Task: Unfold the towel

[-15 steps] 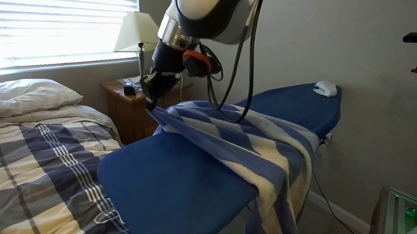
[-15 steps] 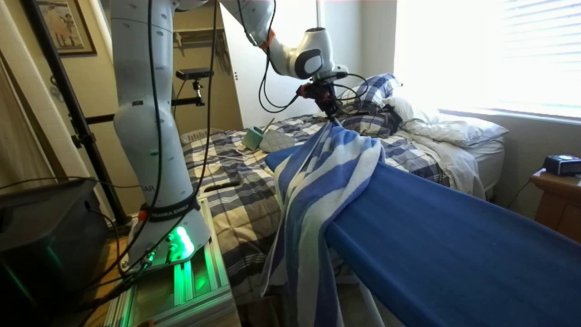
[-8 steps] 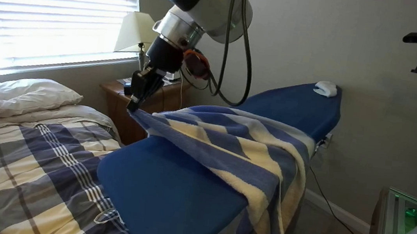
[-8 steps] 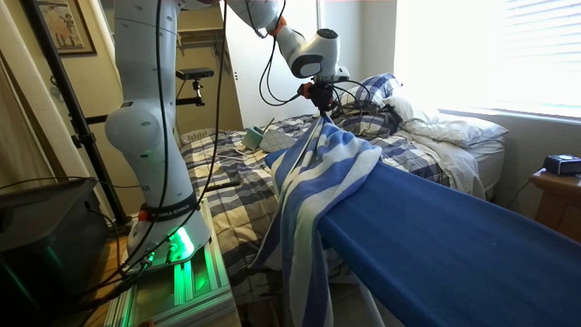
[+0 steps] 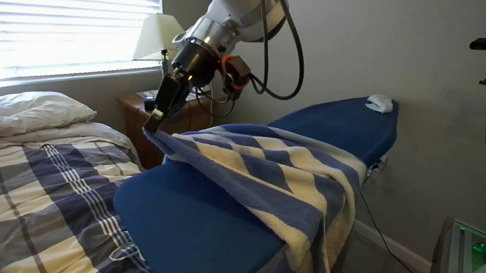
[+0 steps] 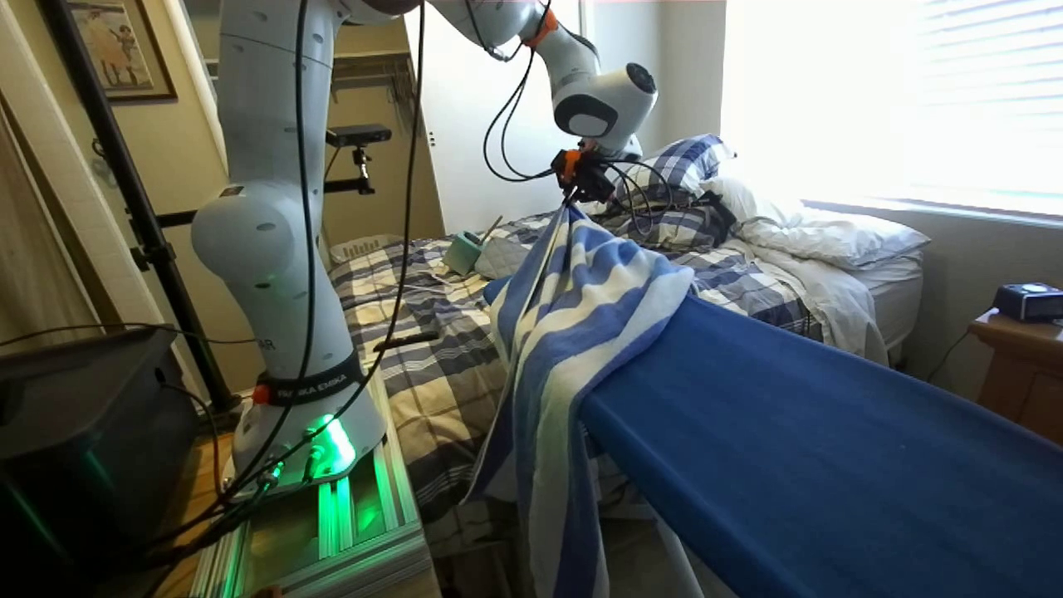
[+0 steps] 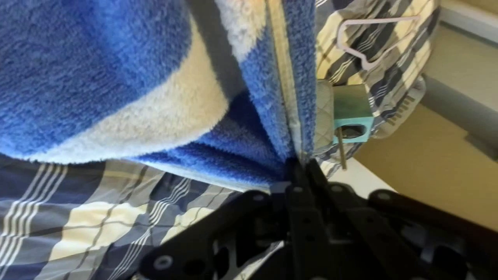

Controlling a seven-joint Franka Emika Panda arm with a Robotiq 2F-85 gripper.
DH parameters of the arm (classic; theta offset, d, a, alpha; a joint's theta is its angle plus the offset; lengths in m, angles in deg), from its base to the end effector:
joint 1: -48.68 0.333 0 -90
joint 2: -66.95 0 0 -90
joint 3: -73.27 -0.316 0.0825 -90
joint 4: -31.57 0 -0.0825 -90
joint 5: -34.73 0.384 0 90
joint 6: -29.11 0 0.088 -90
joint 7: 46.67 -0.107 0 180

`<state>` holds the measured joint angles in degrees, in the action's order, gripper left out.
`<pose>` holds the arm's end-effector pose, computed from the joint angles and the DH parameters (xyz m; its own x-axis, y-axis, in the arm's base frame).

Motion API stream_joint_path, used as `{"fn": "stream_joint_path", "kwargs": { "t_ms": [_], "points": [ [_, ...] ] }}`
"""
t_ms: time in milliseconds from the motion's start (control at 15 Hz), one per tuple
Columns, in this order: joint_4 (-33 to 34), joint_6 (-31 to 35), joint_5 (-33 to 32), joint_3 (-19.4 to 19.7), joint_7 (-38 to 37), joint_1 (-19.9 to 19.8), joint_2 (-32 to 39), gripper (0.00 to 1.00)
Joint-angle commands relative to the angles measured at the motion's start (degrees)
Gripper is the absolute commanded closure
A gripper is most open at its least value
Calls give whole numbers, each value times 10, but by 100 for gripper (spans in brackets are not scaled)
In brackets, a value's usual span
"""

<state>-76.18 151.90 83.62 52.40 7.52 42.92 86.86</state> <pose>0.6011 0.1807 0.3472 0.7966 0.4534 0.3999 0.6005 -0.5167 -0.6103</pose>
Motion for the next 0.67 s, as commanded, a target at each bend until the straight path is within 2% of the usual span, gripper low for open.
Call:
{"fn": "stream_joint_path", "kwargs": {
  "t_ms": [0, 67, 133, 267, 600],
  "points": [
    [53, -120, 47, 33, 26, 16, 30, 99],
    [55, -123, 48, 45, 16, 24, 31, 81],
    [50, -84, 45, 59, -6, 40, 28, 69],
    [40, -2, 21, 85, -43, 69, 20, 57],
    [5, 110, -85, 124, -158, 111, -1, 22]
  ]
}}
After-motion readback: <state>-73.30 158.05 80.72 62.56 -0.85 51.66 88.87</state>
